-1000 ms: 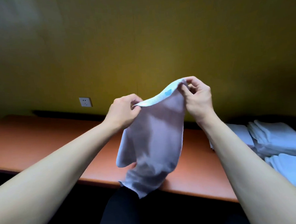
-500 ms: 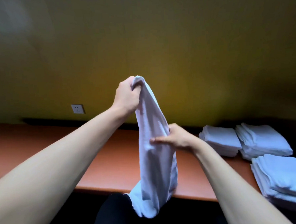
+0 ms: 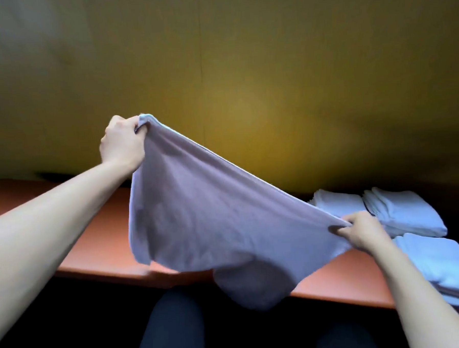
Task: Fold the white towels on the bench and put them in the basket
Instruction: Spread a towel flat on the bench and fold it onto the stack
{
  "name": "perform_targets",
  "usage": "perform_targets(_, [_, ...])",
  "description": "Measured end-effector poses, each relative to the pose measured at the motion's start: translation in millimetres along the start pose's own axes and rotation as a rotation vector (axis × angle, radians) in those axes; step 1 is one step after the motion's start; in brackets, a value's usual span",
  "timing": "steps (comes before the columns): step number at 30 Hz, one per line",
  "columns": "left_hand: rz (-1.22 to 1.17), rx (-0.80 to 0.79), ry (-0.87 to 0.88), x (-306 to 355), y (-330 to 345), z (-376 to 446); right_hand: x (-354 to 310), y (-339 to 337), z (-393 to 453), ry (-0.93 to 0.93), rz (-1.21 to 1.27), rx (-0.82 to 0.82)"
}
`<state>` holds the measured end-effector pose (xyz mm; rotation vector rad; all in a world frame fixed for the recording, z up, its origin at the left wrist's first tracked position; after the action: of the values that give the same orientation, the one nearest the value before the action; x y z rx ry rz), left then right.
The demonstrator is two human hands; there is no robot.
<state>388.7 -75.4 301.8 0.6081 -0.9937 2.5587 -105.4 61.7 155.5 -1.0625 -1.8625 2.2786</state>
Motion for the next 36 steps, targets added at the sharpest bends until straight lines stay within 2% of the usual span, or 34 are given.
perform_targets(3, [0.044,0.035,-0.075,-25.4,-9.6,-8.0,-4.7,-23.9,-18.2,-0.031,0.412,0.103])
perform_targets(5, [0.004,0.054,-0.171,-43.1,-13.4,-14.7,-11.7,-35.2,-30.1,0.037,0.736,0.164])
perform_targets(8, [-0.077,0.075,-0.332,-63.9,-20.6,-24.0,-16.2,-43.4,-34.2,0.078,0.91,0.23])
perform_targets(13, [-0.157,0.167,-0.477,-74.2,-27.8,-19.8,-53.1,-73.6,-43.7,-0.099,0.961,0.384])
perform_targets(16, [-0.261,0.207,-0.517,-84.7,-14.3,-5.0,-72.6,-77.2,-31.9,-0.121,1.004,0.5])
perform_targets(18, [-0.265,0.212,-0.532,-88.7,1.0,3.6,-82.9,-64.7,-13.0,-0.103,1.05,0.503])
perform_targets(26, [-0.132,0.052,-0.59,-101.1,116.1,-9.4,-51.2,72.9,93.2,0.285,0.945,0.478])
perform_targets(32, [-0.07,-0.068,-0.67,-137.6,227.0,-30.3,-21.1,155.5,155.3,0.373,0.783,0.463])
perform_targets(36, [-0.012,-0.113,-0.656,-158.1,287.8,-30.6,-6.4,196.0,200.3,0.392,0.733,0.442])
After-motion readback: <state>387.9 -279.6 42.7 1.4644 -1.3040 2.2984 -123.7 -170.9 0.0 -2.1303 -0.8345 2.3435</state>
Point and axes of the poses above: each hand's wrist, its own z-axis towards the middle knuckle, its own y-axis out of the palm, x = y × z, the point moved 3 cm from there along z, towards the middle knuckle, and after that the axes turned 8 degrees about x, right-handed, at the moved point
